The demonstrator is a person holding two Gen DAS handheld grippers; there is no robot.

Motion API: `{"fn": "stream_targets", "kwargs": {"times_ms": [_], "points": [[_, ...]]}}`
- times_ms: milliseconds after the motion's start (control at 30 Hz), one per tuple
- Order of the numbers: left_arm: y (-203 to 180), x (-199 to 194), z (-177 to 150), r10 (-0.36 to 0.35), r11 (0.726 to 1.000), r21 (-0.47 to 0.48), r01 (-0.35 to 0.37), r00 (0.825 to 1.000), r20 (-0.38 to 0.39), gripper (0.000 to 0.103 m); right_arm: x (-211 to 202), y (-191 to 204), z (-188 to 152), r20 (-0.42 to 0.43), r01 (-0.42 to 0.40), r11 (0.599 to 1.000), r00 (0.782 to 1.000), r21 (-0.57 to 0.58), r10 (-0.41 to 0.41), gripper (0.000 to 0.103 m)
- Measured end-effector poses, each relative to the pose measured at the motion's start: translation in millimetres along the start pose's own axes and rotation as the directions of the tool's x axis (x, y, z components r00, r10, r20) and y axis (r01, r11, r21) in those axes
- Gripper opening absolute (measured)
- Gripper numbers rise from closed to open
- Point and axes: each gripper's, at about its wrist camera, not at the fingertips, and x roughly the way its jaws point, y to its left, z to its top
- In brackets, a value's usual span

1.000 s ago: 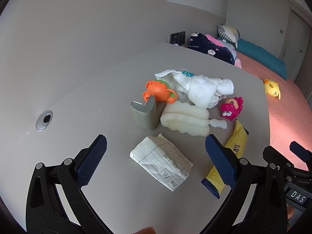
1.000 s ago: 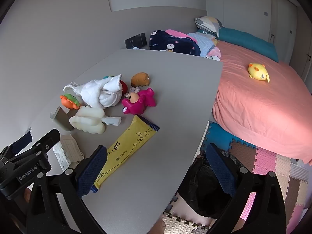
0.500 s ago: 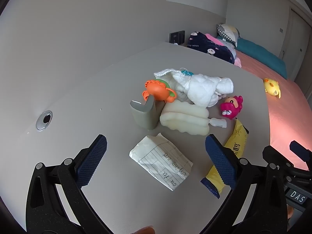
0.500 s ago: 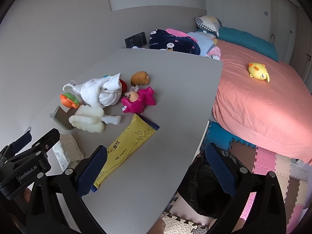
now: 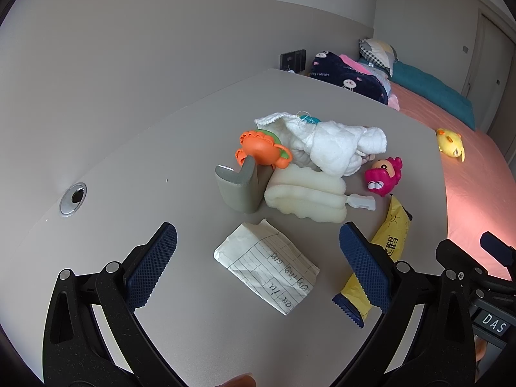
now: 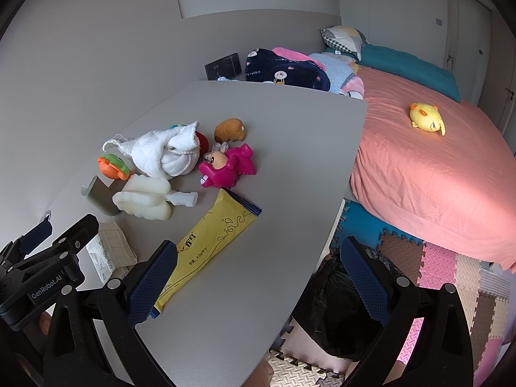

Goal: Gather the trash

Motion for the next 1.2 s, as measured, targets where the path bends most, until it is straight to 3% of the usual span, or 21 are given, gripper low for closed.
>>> {"fn": "stream_targets", "kwargs": {"times_ms": [1200], "points": [[2.1, 4.3, -5.0, 0.003, 1.0, 0.003, -0.003, 1.0, -0.005, 0.098, -0.8, -1.2, 0.6, -0.002, 0.002, 1.0, 1.0, -0.002, -0.002, 0.101]]}}
